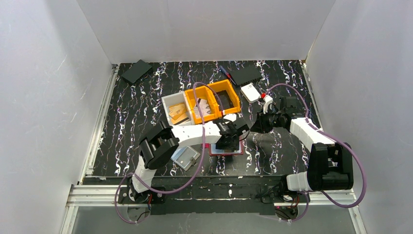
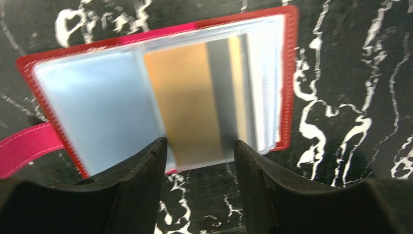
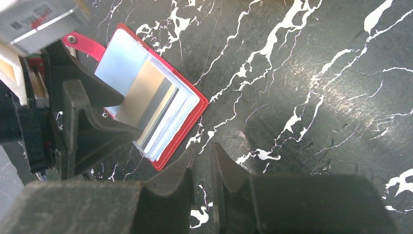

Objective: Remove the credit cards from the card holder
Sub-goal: Remove the credit card from the card holder.

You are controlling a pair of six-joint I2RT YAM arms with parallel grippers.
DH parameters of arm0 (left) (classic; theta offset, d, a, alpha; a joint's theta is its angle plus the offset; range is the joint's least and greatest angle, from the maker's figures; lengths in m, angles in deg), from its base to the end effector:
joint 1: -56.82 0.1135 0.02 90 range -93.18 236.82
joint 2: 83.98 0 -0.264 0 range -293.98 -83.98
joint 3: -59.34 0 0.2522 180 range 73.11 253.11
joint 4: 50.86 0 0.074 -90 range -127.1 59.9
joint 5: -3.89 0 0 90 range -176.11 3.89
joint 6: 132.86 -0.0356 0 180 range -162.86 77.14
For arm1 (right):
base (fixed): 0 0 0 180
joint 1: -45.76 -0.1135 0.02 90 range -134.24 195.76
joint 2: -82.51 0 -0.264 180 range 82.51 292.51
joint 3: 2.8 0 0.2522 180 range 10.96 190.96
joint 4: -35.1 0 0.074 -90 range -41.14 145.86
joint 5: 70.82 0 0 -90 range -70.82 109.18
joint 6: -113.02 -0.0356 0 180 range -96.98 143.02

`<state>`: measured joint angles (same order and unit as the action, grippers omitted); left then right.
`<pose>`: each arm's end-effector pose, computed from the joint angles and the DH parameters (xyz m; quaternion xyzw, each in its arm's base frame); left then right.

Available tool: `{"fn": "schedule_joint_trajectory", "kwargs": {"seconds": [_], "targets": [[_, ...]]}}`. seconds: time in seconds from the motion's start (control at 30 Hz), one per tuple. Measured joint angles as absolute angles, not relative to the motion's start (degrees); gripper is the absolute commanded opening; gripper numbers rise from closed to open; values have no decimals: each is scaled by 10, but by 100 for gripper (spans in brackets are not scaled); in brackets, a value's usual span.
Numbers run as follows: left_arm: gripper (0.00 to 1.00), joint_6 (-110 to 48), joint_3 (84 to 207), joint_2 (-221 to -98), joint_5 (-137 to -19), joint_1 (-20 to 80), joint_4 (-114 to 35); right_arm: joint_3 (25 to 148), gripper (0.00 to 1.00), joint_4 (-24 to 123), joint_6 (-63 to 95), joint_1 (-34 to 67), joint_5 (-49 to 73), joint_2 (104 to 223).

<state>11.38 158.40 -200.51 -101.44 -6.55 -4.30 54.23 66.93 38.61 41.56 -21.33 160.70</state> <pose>0.1993 -0.3765 0.1766 0.0470 0.9650 -0.1232 0.2265 0.2596 0.0423 0.2002 -0.2611 0.8575 0.2971 0.3289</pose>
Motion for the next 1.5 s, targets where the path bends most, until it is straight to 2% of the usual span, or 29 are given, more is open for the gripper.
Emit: {"fn": "schedule_joint_trajectory", "kwargs": {"seconds": [0.17,0.27,0.47,0.6,0.87,1.17,1.5], "targets": [[40,121,1499,-1952,-990,-49,-100,542,23,673,388,410,-226,1613],[37,129,1434,-1911,-961,-31,-156,542,23,680,393,390,-243,1624],[28,137,1362,-1868,-924,-5,-219,542,10,681,391,316,-248,1664],[23,139,1339,-1858,-916,-1,-247,542,6,673,371,279,-223,1684],[18,148,1308,-1847,-903,6,-290,540,26,615,308,264,-210,1692],[18,149,1303,-1847,-897,7,-303,536,34,605,278,264,-212,1721],[17,149,1302,-1847,-896,7,-307,536,35,604,273,263,-198,1714]]}}
